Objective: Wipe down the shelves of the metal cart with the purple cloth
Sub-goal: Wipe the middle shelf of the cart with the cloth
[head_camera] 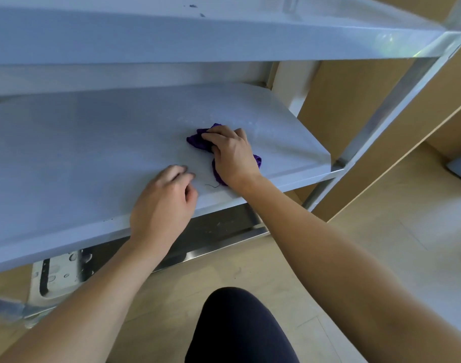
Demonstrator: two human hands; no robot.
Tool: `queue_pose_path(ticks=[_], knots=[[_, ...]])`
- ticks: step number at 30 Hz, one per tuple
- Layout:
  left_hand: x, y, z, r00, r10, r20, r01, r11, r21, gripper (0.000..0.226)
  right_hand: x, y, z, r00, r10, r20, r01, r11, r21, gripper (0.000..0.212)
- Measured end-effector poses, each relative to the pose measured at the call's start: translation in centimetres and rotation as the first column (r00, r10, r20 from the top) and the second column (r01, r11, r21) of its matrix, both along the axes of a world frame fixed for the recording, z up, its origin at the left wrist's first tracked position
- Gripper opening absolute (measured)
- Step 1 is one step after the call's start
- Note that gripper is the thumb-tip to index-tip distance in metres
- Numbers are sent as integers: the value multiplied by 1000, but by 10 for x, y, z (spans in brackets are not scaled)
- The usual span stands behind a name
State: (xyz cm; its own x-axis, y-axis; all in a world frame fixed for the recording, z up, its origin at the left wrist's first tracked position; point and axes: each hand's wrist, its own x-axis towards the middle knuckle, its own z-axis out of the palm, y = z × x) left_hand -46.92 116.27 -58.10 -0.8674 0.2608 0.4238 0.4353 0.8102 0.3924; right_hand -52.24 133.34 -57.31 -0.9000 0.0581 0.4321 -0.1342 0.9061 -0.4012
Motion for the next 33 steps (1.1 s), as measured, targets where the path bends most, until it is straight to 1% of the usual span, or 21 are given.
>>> queue_pose_path(ticks=[2,5,8,10,12,14,16,18,21,24,26,28,31,33], knots=[[0,-1,-1,1000,-3,7,3,1000,-2,27,0,7,5,998,-22,-61,21,1000,-21,45],[0,-1,1,999,-24,34,23,1000,6,27,1,34,19,991,-91,-103,94,995,25,47],[1,-3,2,998,-40,43,40,999,10,28,7,77,33,974,-198,-105,208,974,92,50],[0,-4,3,997,-62,41,62,998,-2,27,18,109,36,960,-277,-47,281,949,142,46],[-1,-4,2,996,-89,32,90,996,-21,27,34,136,31,942,-326,76,309,935,175,40],[-1,-3,0,994,-100,34,101,994,-39,27,48,150,25,912,-362,190,329,926,188,41],[-1,-2,-1,994,-100,40,102,993,-62,28,53,154,22,900,-381,211,343,919,196,43],[0,-2,-2,994,-108,20,109,990,-86,27,51,152,21,907,-370,199,331,921,203,44],[-1,-2,-4,990,-134,-48,126,982,-140,23,47,149,20,923,-319,218,283,942,181,44],[-4,-3,-5,971,-219,-92,197,959,-206,30,45,148,20,913,-327,243,291,941,171,43],[-7,0,-5,962,-264,-66,242,941,-238,33,44,143,20,909,-341,239,310,937,159,42],[-9,6,-4,961,-276,-24,262,934,-244,33,42,124,20,915,-330,232,305,943,135,42],[-10,14,1,957,-289,5,283,931,-232,30,36,73,15,965,-175,197,160,983,90,43],[-10,20,8,953,-300,33,300,926,-229,28,29,44,9,983,-92,159,79,993,85,42]])
